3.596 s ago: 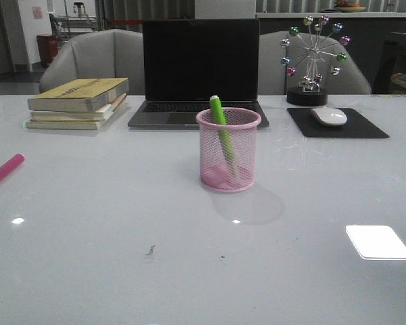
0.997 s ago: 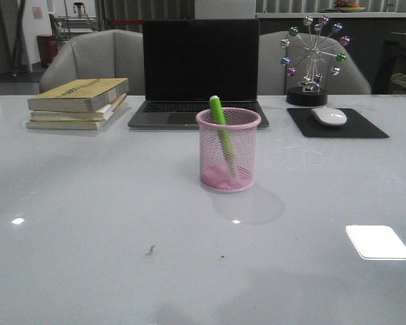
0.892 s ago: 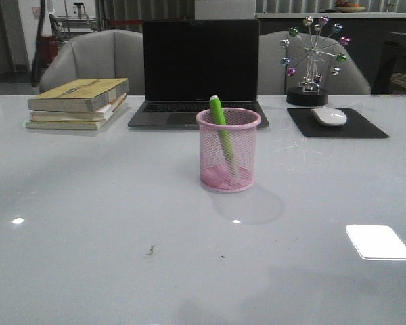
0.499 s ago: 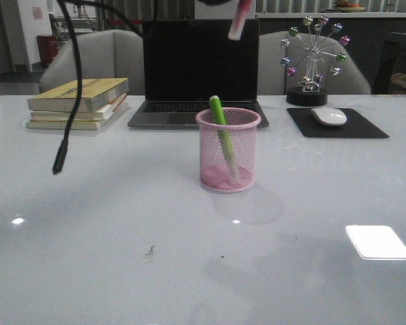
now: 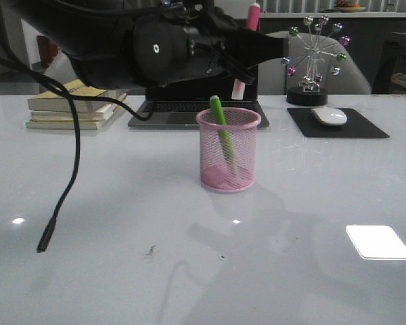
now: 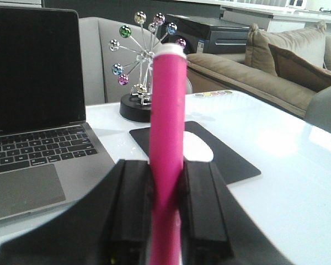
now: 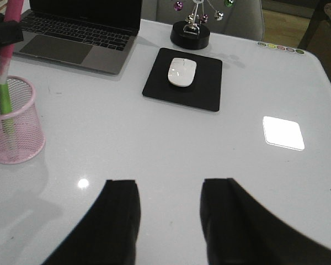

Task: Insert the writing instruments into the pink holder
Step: 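Carry the pink marker upright over the pink holder with the left gripper, then lower the pink marker into the holder and open the left gripper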

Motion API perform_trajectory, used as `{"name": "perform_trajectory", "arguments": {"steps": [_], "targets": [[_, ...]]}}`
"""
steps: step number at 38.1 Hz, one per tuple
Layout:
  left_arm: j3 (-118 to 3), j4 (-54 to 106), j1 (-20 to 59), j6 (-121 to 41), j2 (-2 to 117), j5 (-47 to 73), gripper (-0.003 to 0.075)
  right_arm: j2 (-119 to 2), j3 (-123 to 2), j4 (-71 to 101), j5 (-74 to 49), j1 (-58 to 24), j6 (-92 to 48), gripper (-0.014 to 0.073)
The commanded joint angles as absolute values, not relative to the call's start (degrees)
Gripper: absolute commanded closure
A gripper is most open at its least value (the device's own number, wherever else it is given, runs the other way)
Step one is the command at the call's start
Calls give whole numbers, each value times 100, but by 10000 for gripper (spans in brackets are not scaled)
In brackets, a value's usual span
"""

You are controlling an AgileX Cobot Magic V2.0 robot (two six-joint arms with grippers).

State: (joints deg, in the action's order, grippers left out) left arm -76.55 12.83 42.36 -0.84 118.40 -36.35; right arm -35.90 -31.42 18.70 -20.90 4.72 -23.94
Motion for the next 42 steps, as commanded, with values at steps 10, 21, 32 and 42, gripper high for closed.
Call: {"name": "perform_trajectory", "arguments": {"steps": [10, 21, 32, 42], "targets": [[-7295, 1180, 4262, 31, 11537, -4809, 602, -3576, -3312, 1890, -1632, 498, -2464, 199], [-6767, 1078, 4316, 139, 11537, -5737, 602, -3576, -3312, 1890, -1632, 498, -2464, 199], [-6622, 1057, 4316, 139, 11537, -5972, 601, -3576, -3312, 1890, -1632, 498, -2464, 199], [-6622, 1037, 4316, 139, 11618, -6014, 545, -3576, -3312, 1890, -1632, 498, -2464, 199]]}}
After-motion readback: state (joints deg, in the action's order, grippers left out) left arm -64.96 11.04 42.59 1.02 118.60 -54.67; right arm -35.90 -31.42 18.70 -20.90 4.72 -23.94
